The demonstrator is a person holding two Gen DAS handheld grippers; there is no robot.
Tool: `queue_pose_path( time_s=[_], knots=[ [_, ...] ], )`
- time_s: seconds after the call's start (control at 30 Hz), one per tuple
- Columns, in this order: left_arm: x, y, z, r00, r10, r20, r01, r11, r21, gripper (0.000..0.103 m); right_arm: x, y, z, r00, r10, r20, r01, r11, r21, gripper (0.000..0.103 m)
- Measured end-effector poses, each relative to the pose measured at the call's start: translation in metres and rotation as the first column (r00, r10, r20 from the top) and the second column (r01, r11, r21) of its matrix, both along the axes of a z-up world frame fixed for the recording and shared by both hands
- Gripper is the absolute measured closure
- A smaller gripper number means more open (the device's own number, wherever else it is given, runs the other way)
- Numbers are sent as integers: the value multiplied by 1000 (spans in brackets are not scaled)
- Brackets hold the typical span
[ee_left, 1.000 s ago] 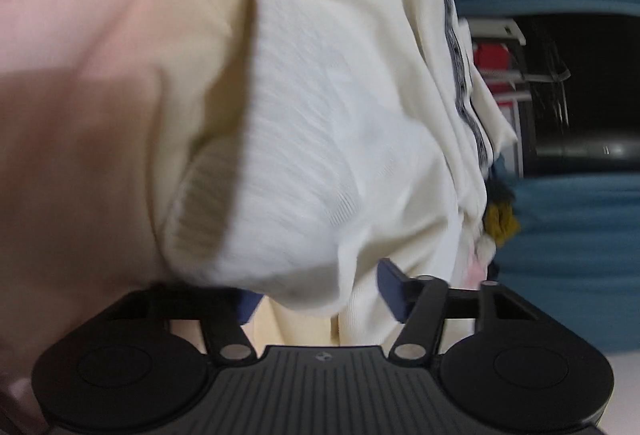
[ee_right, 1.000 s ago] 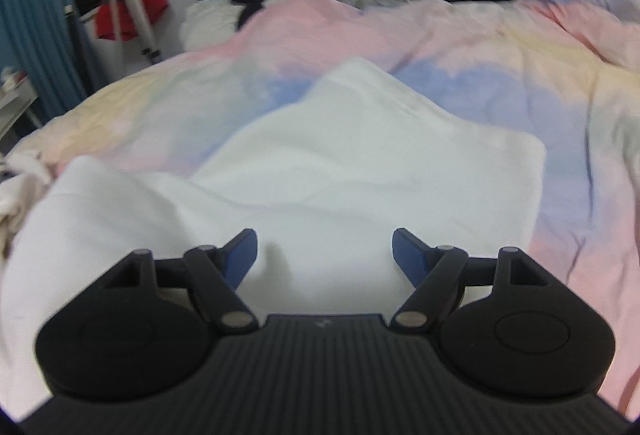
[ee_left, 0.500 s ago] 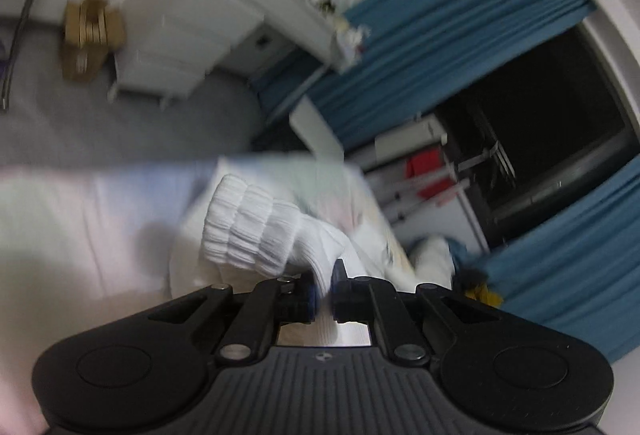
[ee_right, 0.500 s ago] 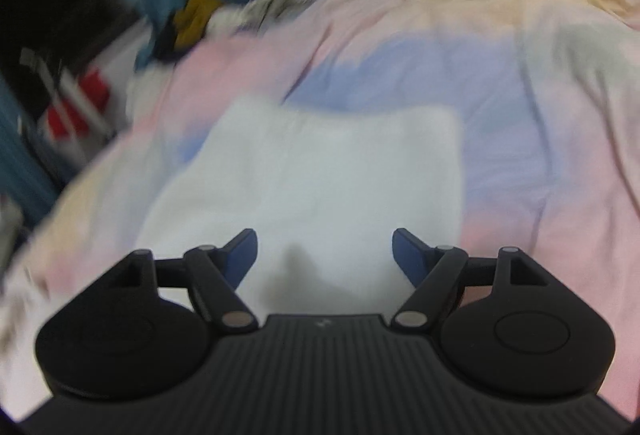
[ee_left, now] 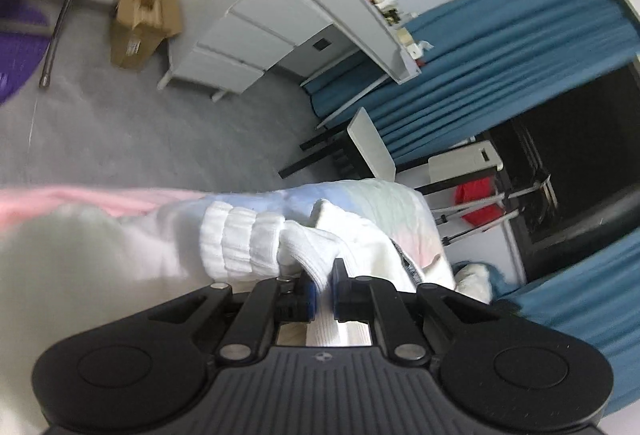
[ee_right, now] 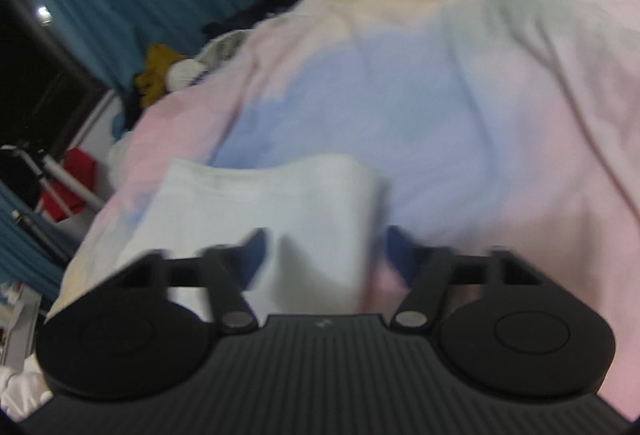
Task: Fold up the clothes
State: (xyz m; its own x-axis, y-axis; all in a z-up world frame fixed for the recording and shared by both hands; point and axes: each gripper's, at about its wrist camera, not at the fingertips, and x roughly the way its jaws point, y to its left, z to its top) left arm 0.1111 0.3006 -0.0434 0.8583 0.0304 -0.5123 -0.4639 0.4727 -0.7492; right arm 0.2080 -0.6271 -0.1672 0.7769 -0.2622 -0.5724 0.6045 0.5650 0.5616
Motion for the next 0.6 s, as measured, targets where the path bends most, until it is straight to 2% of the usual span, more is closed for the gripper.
queue_pose_path(
  time_s=[0.07, 0.1, 0.27, 0.4, 0.5, 0.6],
  knots=[
    [-7, -4, -4, 1000, -8, -2, 8, 999, 39, 94, 6, 6, 6, 1000, 5, -7, -5, 1000, -23, 91],
    [-9, -9, -6, 1000, -9, -1, 9, 999, 43, 94, 6, 8, 12, 1000, 0, 3, 0, 999, -34, 94],
    [-21, -18, -9, 1000, -25, 5, 25, 998, 59, 94, -22, 7, 54, 979, -135, 151, 144, 989, -46, 97],
    [-27, -22, -1, 997, -67, -27, 69, 994, 90, 94, -57, -3, 63, 953, -280, 117, 287, 957, -45, 97],
    [-31, -29, 4, 984, -119, -136, 137, 982, 133, 94, -69, -17, 48, 947, -318, -46, 315, 946, -72, 97],
    [-34, -37, 2, 961, -157, -226, 198, 965, 171, 92, -62, -28, 13, 932, -262, -249, 268, 963, -11, 97]
  ],
)
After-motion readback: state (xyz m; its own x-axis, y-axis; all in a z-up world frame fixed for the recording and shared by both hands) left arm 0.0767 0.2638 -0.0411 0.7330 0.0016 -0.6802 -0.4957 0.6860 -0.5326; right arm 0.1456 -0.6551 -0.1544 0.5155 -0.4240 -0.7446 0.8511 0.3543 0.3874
